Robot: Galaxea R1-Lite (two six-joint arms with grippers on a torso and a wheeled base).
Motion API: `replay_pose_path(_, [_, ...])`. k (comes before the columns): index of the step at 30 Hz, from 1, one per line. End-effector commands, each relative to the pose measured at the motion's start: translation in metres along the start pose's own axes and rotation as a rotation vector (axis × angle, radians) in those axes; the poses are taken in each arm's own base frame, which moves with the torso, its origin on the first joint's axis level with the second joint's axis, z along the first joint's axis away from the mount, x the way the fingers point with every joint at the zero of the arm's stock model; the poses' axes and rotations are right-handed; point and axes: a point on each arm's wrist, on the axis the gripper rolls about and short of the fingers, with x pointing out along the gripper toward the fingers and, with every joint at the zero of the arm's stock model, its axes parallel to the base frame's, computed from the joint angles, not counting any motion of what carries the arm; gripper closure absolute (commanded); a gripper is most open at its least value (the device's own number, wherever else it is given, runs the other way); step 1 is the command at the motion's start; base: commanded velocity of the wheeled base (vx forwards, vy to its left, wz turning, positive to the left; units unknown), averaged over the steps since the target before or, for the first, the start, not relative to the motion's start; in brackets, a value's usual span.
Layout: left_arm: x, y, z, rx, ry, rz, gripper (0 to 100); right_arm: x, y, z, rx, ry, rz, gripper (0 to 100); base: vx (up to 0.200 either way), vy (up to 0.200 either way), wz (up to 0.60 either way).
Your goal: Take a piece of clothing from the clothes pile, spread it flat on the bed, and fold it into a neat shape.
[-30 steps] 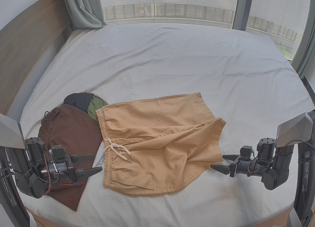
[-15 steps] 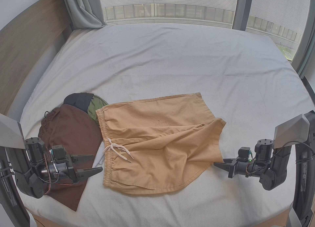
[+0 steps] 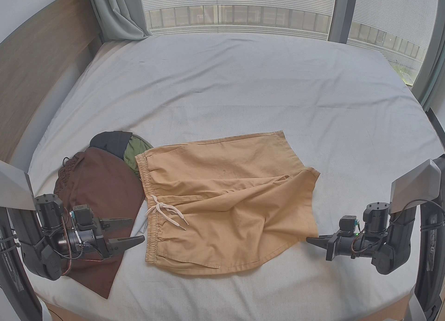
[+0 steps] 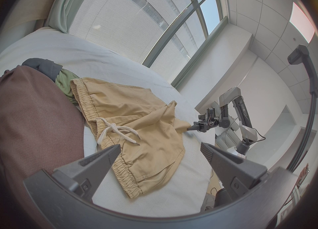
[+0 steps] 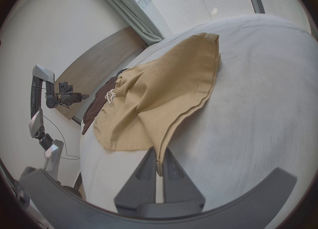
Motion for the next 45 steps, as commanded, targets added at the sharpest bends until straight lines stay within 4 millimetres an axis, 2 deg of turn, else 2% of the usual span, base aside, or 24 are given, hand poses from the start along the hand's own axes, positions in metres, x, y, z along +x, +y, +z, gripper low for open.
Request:
replay_pose_path(1, [0.000, 0.000, 0.001, 0.000, -0.002, 0.002, 0, -0.012, 0.009, -0.003, 0.019, 0.022, -0.001, 100, 0.000, 0.000, 0.00])
replay_pose_path(21, [-0.003, 0.001, -0.001, -0.010, -0.003, 0.012, 0, -0.033, 0.025, -0.030, 0.111, 0.153, -0.005, 100, 0.000, 0.000, 0.00])
replay_pose_path(37, [-0.002, 0.001, -0.003, -0.019, 0.003, 0.009, 0, -0.030, 0.022, -0.025, 0.098, 0.127, -0.014, 100, 0.000, 0.000, 0.00])
replay_pose_path(38, [-0.002, 0.001, -0.003, -0.018, 0.003, 0.009, 0, -0.030, 0.023, -0.025, 0.100, 0.127, -0.015, 0, 0.000, 0.000, 0.00])
replay_pose_path(45, [-0.004, -0.001, -0.010, -0.047, 0.022, 0.007, 0, -0.032, 0.026, -0.021, 0.082, 0.116, -0.011, 0, 0.000, 0.000, 0.00])
